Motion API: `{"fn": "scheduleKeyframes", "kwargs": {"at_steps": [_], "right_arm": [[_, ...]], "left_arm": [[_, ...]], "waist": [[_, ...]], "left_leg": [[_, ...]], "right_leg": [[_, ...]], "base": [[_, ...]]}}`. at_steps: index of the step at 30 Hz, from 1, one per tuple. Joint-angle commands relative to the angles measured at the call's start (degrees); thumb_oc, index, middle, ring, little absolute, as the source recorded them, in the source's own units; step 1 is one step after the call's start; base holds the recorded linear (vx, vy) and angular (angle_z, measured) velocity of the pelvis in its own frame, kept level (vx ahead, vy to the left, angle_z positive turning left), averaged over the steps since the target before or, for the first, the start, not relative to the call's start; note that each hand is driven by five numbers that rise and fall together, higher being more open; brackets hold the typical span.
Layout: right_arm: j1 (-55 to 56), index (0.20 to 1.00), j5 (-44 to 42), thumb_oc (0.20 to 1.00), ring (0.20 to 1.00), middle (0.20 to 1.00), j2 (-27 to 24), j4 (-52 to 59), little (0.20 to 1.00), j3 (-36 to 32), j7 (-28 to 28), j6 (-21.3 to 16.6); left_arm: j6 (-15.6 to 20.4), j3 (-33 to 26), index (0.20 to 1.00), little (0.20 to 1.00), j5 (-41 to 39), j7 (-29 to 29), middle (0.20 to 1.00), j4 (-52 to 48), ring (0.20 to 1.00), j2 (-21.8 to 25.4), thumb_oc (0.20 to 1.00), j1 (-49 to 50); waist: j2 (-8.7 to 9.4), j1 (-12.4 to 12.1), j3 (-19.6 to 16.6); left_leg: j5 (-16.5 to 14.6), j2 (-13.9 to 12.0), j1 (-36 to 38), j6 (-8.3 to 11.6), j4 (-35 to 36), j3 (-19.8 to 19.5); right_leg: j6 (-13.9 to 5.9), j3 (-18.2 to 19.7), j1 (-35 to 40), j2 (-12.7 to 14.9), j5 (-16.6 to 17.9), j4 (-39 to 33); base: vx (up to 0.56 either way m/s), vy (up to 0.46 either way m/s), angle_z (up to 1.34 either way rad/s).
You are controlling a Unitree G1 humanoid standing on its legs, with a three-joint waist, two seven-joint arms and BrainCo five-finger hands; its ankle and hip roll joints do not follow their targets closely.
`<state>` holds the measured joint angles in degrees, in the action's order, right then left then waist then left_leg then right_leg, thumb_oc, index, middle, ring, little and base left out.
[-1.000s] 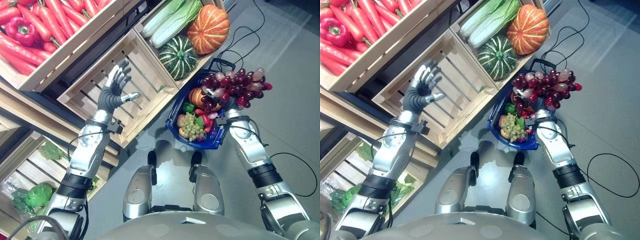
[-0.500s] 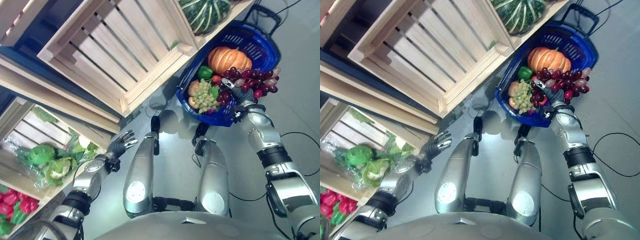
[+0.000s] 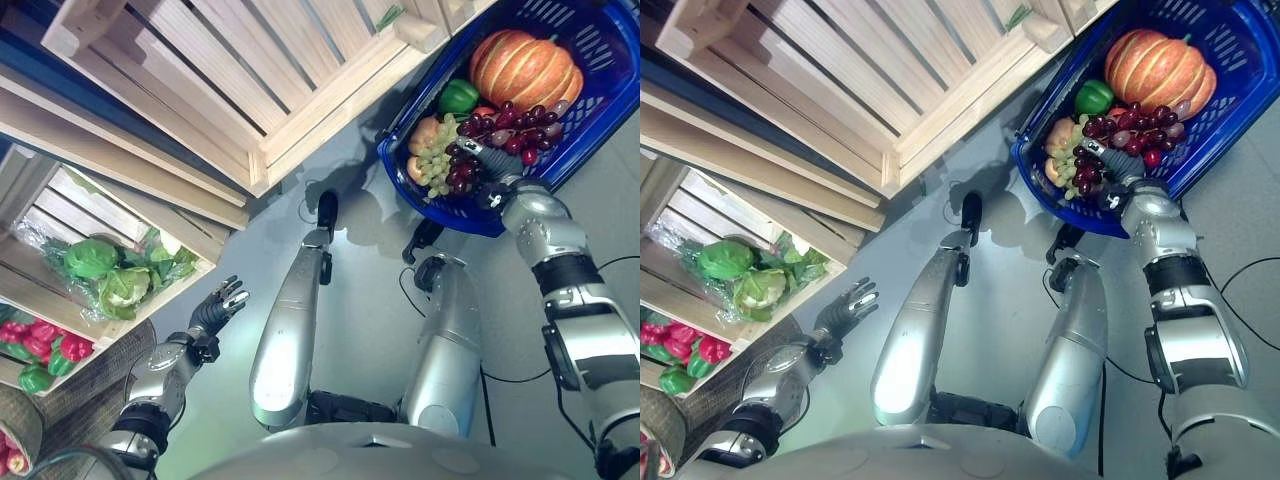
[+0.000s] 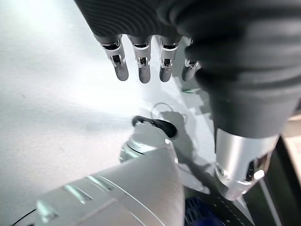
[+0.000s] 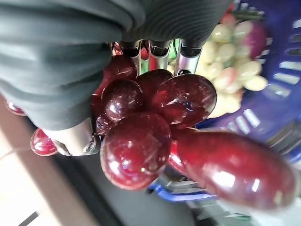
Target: Pick up fruits and vegetables into the basket
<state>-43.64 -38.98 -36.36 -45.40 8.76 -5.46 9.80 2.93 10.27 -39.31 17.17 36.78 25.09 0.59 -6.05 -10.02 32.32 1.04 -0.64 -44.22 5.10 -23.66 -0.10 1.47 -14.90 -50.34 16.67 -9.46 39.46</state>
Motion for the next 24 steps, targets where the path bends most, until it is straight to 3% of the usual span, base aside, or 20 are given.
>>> {"fn": "scheduleKeyframes", "kwargs": {"at_steps": [1,5,9,10,11,17,19,20,21,24], "right_arm": [[-0.25,0.200,-10.13,0.200,0.200,0.200,-5.99,-3.86,0.200,-1.22,-2.14,0.97],[-0.26,0.200,-26.00,0.200,0.200,0.200,-4.82,-9.09,0.200,-6.86,-2.80,0.75],[0.77,0.200,-28.52,0.200,0.200,0.200,-4.62,-11.79,0.200,-10.37,-3.01,-1.10],[1.20,0.485,-28.74,0.485,0.485,0.485,-4.41,-12.15,0.485,-11.16,-1.25,-2.22],[1.57,1.000,-29.10,1.000,1.000,1.000,-4.28,-12.39,1.000,-11.69,-1.12,-2.66],[3.46,1.000,-15.50,1.000,1.000,1.000,-3.15,-13.26,1.000,-11.23,2.56,-5.95],[4.80,1.000,0.13,1.000,1.000,1.000,-2.37,-13.74,1.000,-8.57,9.09,-8.82],[4.99,1.000,3.57,1.000,1.000,1.000,-2.26,-13.62,1.000,-7.88,11.18,-9.16],[5.67,1.000,12.83,1.000,1.000,1.000,-1.88,-12.97,1.000,-4.99,15.73,-9.30],[7.54,1.000,24.21,1.000,1.000,1.000,-1.54,-10.85,1.000,-0.19,20.67,-8.28]], "left_arm": [[2.84,2.90,1.000,1.000,0.37,0.62,1.000,-0.56,1.000,-2.75,1.000,5.34],[3.86,4.36,1.000,1.000,0.46,-0.36,1.000,-0.21,1.000,-3.85,1.000,5.37],[4.87,6.31,1.000,1.000,1.51,-1.86,1.000,-0.63,1.000,-4.31,1.000,5.26],[4.46,6.54,1.000,1.000,1.03,-1.89,1.000,-0.63,1.000,-4.56,1.000,5.29],[4.16,6.66,1.000,1.000,0.75,-2.09,1.000,-0.59,1.000,-4.81,1.000,5.35],[3.37,6.51,1.000,1.000,-1.06,-0.10,1.000,-0.24,1.000,-5.43,1.000,5.14],[4.39,6.36,1.000,1.000,-1.34,0.05,1.000,0.76,1.000,-5.55,1.000,4.44],[4.49,6.29,1.000,1.000,-1.39,-0.22,1.000,0.92,1.000,-5.64,1.000,4.35],[4.76,6.12,1.000,1.000,-1.38,-1.19,1.000,1.15,1.000,-5.61,1.000,3.98],[5.33,5.22,1.000,1.000,-1.79,-2.80,1.000,1.45,1.000,-5.33,1.000,3.12]], "waist": [[-8.77,-0.54,-2.53],[-10.10,-0.54,-2.53],[-11.15,-0.17,-2.53],[-11.38,0.05,-2.53],[-11.49,0.17,-2.53],[-11.31,0.88,-2.53],[-10.46,1.33,-2.53],[-10.35,1.42,-2.53],[-9.68,1.64,-2.53],[-8.28,2.16,-2.53]], "left_leg": [[-1.47,0.70,-1.11,-3.47,2.84,3.76],[-1.54,1.14,-2.25,-3.61,2.73,3.54],[-1.12,1.40,-2.52,-3.56,3.69,3.81],[-1.08,1.50,-2.42,-3.47,3.85,3.83],[-1.02,1.53,-2.29,-3.42,4.06,3.86],[-0.83,1.61,-0.60,-3.27,5.24,4.05],[-0.65,1.61,0.94,-3.10,6.11,4.01],[-0.55,1.57,1.25,-3.11,6.37,4.03],[-0.49,1.41,2.16,-3.02,6.78,4.03],[-0.52,1.30,3.94,-3.01,7.33,3.87]], "right_leg": [[-2.15,-0.45,-1.84,-2.79,-6.21,5.83],[-2.24,0.30,-3.68,-2.53,-6.72,6.94],[-2.45,1.02,-4.62,-2.53,-6.42,6.62],[-2.45,1.25,-4.68,-2.64,-6.34,6.47],[-2.50,1.39,-4.64,-2.74,-6.24,6.30],[-2.61,1.43,-2.96,-3.62,-5.31,4.03],[-2.75,1.03,-0.90,-4.38,-4.36,1.88],[-2.77,0.99,-0.52,-4.58,-4.13,1.41],[-2.88,0.61,0.83,-4.93,-3.56,0.26],[-3.08,0.19,3.27,-5.61,-2.75,-1.67]], "base": [[-0.01,0.006,0.04],[0.00,0.027,0.04],[-0.01,0.018,0.00],[0.00,0.000,0.00],[0.00,0.000,0.00],[-0.03,-0.007,-0.02],[-0.04,-0.019,-0.04],[-0.05,-0.018,0.00],[-0.05,-0.027,0.01],[-0.04,-0.029,-0.03]]}}
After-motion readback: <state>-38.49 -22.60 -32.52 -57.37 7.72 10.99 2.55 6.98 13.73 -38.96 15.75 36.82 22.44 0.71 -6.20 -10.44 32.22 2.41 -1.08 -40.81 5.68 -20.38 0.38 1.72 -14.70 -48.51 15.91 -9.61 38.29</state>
